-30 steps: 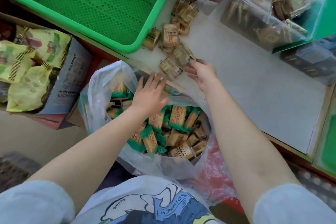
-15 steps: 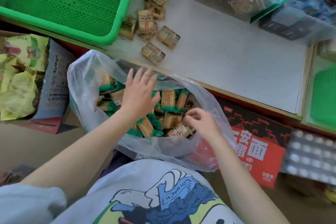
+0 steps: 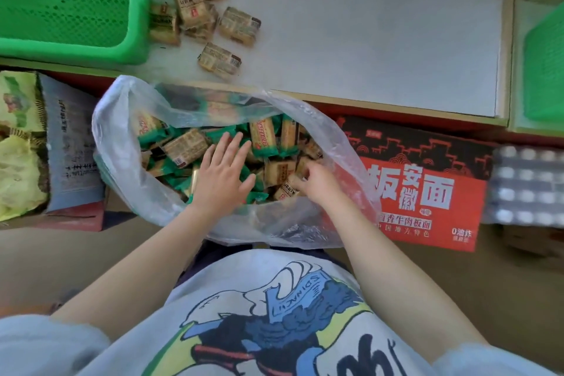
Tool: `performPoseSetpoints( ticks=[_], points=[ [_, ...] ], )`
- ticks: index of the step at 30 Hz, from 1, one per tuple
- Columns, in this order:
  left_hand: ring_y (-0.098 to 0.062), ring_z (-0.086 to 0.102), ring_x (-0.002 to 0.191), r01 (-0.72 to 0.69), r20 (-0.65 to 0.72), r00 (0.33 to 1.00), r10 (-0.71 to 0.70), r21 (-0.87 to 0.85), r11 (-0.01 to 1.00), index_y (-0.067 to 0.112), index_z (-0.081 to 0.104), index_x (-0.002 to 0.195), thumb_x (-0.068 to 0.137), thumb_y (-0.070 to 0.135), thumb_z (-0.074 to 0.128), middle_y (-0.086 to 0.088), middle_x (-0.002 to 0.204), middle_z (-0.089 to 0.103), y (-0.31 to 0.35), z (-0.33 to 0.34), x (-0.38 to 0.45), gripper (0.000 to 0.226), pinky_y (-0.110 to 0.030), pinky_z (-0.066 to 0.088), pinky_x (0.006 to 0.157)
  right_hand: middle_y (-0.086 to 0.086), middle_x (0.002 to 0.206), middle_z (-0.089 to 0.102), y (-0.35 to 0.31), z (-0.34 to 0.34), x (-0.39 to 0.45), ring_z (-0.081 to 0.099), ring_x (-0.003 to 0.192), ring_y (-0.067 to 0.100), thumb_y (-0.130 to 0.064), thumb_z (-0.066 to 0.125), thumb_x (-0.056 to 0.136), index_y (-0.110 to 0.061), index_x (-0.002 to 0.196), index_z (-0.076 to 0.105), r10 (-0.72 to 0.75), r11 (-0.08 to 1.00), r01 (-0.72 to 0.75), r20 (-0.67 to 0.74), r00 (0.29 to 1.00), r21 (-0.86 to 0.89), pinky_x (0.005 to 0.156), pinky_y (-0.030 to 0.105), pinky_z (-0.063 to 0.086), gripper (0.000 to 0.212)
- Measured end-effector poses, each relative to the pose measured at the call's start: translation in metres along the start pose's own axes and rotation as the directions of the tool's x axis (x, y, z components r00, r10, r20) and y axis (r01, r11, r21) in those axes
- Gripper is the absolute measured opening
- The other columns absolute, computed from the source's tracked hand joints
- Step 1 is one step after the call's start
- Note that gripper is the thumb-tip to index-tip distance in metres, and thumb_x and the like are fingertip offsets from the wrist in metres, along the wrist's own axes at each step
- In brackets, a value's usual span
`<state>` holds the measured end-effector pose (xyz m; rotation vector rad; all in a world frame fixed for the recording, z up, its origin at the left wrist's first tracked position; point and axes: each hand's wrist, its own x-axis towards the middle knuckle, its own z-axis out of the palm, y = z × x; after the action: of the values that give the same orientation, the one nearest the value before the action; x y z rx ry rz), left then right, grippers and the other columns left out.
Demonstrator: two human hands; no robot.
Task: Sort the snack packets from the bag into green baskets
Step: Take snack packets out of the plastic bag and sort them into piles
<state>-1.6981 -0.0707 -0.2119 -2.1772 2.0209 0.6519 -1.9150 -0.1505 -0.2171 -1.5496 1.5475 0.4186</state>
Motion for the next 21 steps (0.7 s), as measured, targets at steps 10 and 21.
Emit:
performPoseSetpoints(
  ticks=[10,21],
  points=[
    [-0.015,0.005,0.154,0.044,-0.034,0.998,-0.049,-0.150,0.988,0.027,0.015,0.160,0.102,0.045,0.043,0.006,0.166,0.018,-0.001,-0.006,0.003,0.067,-0.039,0.006,0.123,0.007,0.119,0.070,-0.027,-0.061,-0.035,0.069,0.098,0.017,-0.016,0.068,0.094,-0.015,0.122,0.062,-0.059,0.754,-0.033,0.118,0.991,0.656,0.084,0.035,0.059,0.029],
    [-0.014,0.014,0.151,0.041,-0.008,0.999,-0.044,-0.222,0.974,0.034,0.011,0.160,0.101,0.045,0.041,0.008,0.162,0.029,-0.017,-0.018,0.010,0.067,-0.038,0.016,0.118,0.020,0.106,0.072,-0.137,-0.116,0.050,0.069,0.074,0.022,-0.018,0.069,0.094,-0.002,0.113,0.057,0.040,0.532,0.067,-0.104,0.994,0.844,0.062,0.027,0.057,0.028]
  ],
)
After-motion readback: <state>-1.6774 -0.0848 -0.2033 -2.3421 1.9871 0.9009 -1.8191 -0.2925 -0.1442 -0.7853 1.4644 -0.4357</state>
